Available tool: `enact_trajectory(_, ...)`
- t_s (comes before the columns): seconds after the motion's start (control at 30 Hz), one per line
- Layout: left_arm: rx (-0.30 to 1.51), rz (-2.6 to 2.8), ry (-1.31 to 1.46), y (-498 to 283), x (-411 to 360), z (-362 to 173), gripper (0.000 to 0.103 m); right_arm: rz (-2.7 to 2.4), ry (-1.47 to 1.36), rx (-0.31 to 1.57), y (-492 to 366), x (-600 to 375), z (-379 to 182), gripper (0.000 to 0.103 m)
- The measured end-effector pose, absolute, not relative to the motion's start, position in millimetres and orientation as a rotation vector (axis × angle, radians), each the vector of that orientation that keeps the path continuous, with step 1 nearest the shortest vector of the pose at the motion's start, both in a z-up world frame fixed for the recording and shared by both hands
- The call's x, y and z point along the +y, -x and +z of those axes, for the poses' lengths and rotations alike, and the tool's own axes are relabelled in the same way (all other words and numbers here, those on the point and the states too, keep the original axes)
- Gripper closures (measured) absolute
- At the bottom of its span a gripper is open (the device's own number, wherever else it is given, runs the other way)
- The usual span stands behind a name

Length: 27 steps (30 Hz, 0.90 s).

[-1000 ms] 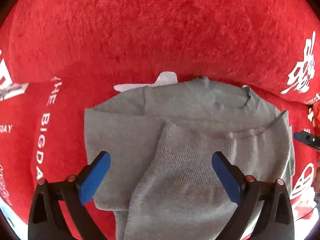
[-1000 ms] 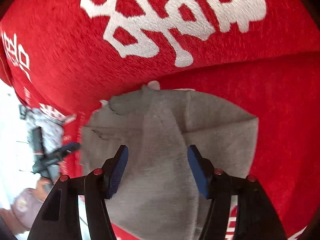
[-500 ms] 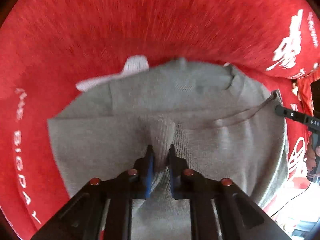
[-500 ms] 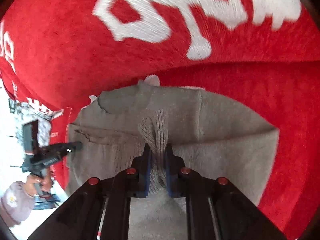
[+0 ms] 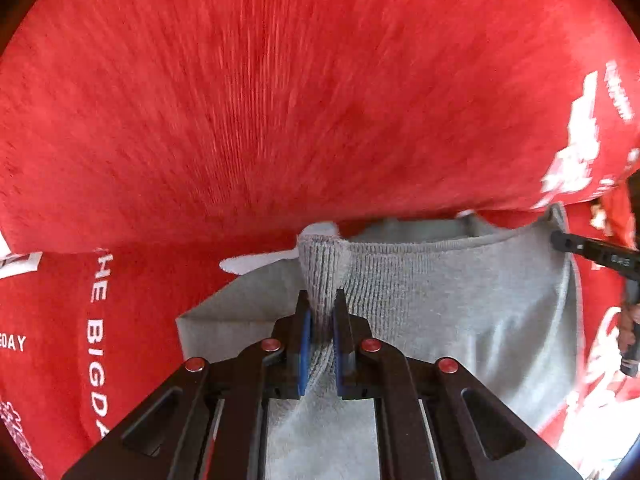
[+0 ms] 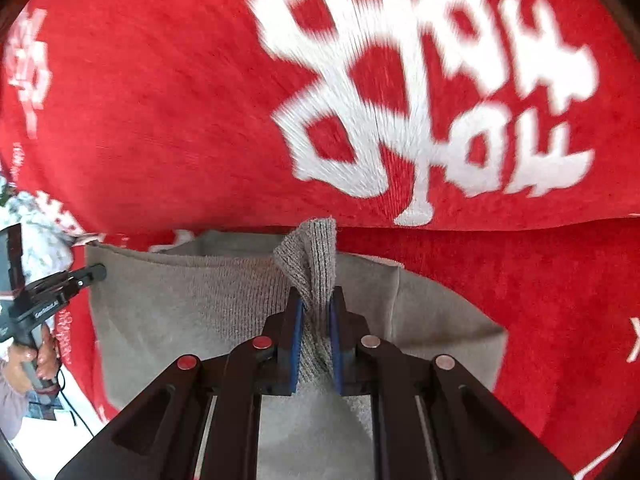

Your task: Fold small clothes

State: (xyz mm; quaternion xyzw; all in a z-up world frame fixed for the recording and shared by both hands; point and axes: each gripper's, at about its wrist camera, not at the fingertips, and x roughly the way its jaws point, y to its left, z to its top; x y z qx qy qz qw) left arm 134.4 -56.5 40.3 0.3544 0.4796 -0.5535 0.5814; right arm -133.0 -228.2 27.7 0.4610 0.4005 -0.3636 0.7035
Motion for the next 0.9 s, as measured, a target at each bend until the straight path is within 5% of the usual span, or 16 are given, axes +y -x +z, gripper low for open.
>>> enact_trajectory(0.2,1.144,-1.192,-0.879,-131,-66,-19,0.091,-0.843,-1.096,0.965,130,-241,-35,0.087)
enact_trajectory(0.23,1.121,-1.168,-0.878,-133,-65,-18,0.085,-0.849,-1.107,0.96,131,-241,-38,0.087)
enact_trajectory(0.3,1.072,-1.104,-0.906,-135,-64,-16,0.044,-0.88,-1.138,0.922,142,-241,-38,0.075)
enact_trajectory(0.37,1.017,-1.044,-0.906,-147,-59,-5,0.032,-0.916,-1.168,0.88,153,-240,-32,0.072)
enact_trajectory(0.43,1.033,-1.045,-0.899,-155,-54,1,0.032,-0.965,-1.184,0.863,163,-239,-24,0.062)
enact_trajectory(0.63,1.071,-1.062,-0.905,-161,-40,15,0.032,-0.86,-1.338,0.807,190,-232,-24,0.062)
enact_trajectory(0.67,1.065,-1.06,-0.923,-158,-39,12,0.032,-0.852,-1.354,0.837,190,-230,-29,0.074)
enact_trajectory(0.7,1.052,-1.052,-0.948,-154,-38,8,0.032,-0.839,-1.364,0.864,191,-226,-33,0.097)
enact_trajectory(0.9,1.023,-1.007,-1.002,-140,-28,-12,0.032,-0.951,-1.332,0.887,205,-213,-34,0.097)
